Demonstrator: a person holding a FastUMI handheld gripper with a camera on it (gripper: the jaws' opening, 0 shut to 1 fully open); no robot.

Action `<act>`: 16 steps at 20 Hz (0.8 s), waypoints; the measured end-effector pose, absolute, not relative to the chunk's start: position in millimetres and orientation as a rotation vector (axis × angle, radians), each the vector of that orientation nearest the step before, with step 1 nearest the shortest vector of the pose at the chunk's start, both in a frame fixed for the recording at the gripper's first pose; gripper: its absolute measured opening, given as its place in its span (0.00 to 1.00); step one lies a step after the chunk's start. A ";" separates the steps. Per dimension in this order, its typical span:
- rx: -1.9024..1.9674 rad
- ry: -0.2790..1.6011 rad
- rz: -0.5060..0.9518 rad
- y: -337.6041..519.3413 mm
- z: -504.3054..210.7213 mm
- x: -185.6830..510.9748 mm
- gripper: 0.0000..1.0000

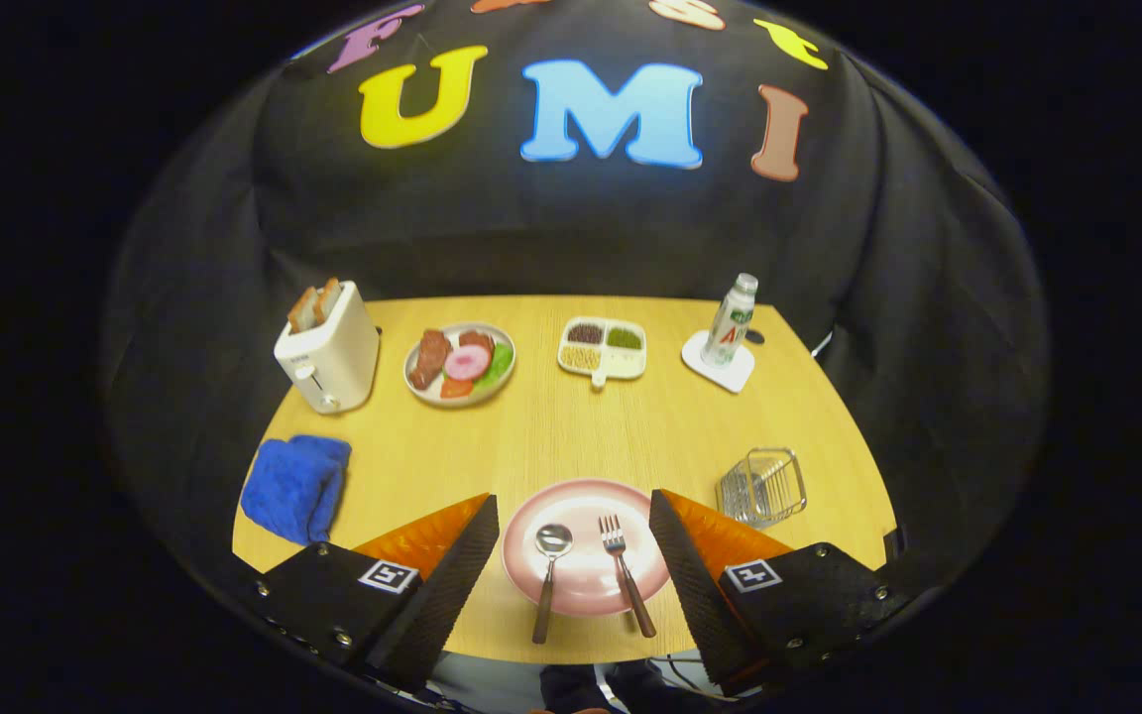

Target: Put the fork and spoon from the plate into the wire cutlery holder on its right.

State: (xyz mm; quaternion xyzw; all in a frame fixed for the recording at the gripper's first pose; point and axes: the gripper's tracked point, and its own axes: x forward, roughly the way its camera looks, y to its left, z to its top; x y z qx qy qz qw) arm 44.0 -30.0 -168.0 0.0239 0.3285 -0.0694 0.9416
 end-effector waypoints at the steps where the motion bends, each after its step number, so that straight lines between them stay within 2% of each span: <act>1: 0.043 0.735 -0.145 -31.7 -181.6 47.3 0.97; 7: -0.034 1.006 -0.152 -45.6 -244.9 48.5 0.97; 16: -0.070 1.205 -0.120 -65.8 -315.8 58.3 0.97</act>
